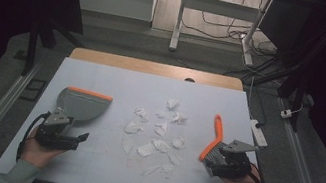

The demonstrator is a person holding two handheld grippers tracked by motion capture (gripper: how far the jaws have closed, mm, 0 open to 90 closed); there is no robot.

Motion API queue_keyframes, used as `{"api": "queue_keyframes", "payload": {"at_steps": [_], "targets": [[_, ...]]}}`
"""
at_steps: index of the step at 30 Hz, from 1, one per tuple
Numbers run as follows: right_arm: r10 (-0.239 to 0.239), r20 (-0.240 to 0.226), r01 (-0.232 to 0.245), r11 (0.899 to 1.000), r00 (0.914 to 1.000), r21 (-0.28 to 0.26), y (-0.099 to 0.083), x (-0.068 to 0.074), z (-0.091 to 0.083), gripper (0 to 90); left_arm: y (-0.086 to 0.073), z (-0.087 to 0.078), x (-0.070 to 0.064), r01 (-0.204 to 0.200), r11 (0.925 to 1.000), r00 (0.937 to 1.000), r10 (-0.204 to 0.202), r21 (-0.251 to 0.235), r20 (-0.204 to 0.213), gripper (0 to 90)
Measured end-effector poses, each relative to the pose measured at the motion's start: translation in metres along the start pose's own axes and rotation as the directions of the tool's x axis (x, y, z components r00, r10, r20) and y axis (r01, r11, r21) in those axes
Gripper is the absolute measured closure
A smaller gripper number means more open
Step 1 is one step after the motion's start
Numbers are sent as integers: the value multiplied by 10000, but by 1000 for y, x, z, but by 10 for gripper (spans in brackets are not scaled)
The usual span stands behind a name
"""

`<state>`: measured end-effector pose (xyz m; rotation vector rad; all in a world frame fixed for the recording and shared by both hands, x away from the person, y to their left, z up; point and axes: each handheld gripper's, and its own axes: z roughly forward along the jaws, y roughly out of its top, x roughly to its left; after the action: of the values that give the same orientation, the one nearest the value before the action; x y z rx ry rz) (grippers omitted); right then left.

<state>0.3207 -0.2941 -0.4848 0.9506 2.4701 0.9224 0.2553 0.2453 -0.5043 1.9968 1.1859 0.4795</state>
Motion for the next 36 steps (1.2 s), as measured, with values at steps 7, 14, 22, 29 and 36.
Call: {"api": "queue_keyframes", "payload": {"at_steps": [7,14,22,29,36], "targets": [[90,-117,-91,9999,9999,-133,0,0,0,282,0,1,-1,-91,10000,9999,91,5,-118,193],[28,-102,-32,9995,9999,-327,1,2,0,285,-1,2,-1,-119,9999,9998,119,-3,-160,196],[5,-8,-5,9992,10000,-409,0,5,1,284,-1,2,-2,-211,9998,9996,210,-46,-194,197],[-11,-50,10,9993,10000,-370,2,7,2,291,0,3,-2,-225,9997,9996,223,-99,-163,198],[333,107,-331,9993,9994,-199,17,3,-3,292,0,3,-2,-253,9996,9996,251,-132,-147,201]]}}
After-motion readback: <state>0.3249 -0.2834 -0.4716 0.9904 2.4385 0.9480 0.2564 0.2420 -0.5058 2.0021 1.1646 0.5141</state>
